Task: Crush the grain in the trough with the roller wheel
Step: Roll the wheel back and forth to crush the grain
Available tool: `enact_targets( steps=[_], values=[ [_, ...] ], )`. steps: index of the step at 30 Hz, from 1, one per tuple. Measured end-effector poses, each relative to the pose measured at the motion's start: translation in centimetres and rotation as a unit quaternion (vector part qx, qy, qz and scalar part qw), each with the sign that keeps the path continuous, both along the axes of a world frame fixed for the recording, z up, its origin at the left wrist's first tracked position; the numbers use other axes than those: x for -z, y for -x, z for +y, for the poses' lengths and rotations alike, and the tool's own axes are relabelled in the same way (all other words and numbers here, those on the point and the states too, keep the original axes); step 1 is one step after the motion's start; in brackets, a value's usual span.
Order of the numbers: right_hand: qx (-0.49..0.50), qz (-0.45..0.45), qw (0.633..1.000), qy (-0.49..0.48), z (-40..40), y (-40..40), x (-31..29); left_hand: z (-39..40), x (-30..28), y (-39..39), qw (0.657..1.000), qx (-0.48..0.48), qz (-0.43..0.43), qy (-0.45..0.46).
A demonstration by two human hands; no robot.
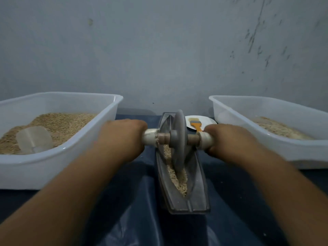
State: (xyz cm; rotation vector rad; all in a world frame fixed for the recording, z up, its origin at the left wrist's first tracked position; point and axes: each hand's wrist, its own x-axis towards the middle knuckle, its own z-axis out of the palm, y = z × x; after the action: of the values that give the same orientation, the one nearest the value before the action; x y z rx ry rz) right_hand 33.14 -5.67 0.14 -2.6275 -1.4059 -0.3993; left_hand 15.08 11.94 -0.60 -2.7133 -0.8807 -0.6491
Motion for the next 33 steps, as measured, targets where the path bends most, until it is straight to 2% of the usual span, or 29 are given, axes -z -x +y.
enact_targets(
  steps=[2, 5, 7, 11, 14, 16, 19, 22, 24, 26, 30, 33],
  values=[
    [0.017, -0.113, 0.991, -0.067, 1.6, -0.6, 1.7, 0.4, 0.8, -1.2, 0.996, -0.017, -0.042, -0.080],
    [0.026, -0.148, 0.984, -0.098, 2.5, -1.1, 2.2, 0.9, 1.1, -1.8, 0.994, -0.015, -0.051, -0.098],
    [0.012, -0.096, 0.993, -0.074, 1.8, -1.0, 1.3, 1.1, 0.8, -1.5, 0.997, -0.007, -0.032, -0.064],
    [-0.020, 0.090, 0.994, 0.064, -1.5, 0.9, -2.3, 0.3, -1.2, 0.9, 0.991, 0.041, 0.080, 0.102],
    [-0.022, 0.128, 0.985, 0.112, -3.2, 2.1, -3.9, -0.5, -2.5, 2.3, 0.973, 0.067, 0.128, 0.178],
    [-0.001, 0.075, 0.991, 0.108, -2.8, 2.1, -3.4, -0.6, -2.2, 2.0, 0.979, 0.051, 0.117, 0.157],
    [0.006, -0.083, 0.996, 0.027, -0.2, 0.7, -0.6, -0.5, -0.2, 0.5, 0.998, 0.007, 0.014, 0.057],
    [0.006, -0.116, 0.992, -0.051, 1.7, -0.4, 1.2, -0.4, 1.2, -0.8, 0.995, -0.016, -0.057, -0.074],
    [0.015, -0.080, 0.994, -0.073, 1.8, -0.9, 1.4, -0.3, 1.1, -1.2, 0.993, -0.008, -0.061, -0.100],
    [0.017, -0.006, 0.998, -0.055, 1.1, -1.1, 1.0, -0.3, 0.3, -1.2, 0.996, 0.003, -0.042, -0.080],
    [-0.033, 0.119, 0.991, 0.059, -1.8, 0.4, -1.8, -1.2, -1.9, 0.9, 0.994, 0.037, 0.066, 0.073],
    [-0.035, 0.141, 0.983, 0.110, -3.0, 1.1, -3.2, -1.4, -2.6, 1.8, 0.983, 0.052, 0.103, 0.141]
  ],
)
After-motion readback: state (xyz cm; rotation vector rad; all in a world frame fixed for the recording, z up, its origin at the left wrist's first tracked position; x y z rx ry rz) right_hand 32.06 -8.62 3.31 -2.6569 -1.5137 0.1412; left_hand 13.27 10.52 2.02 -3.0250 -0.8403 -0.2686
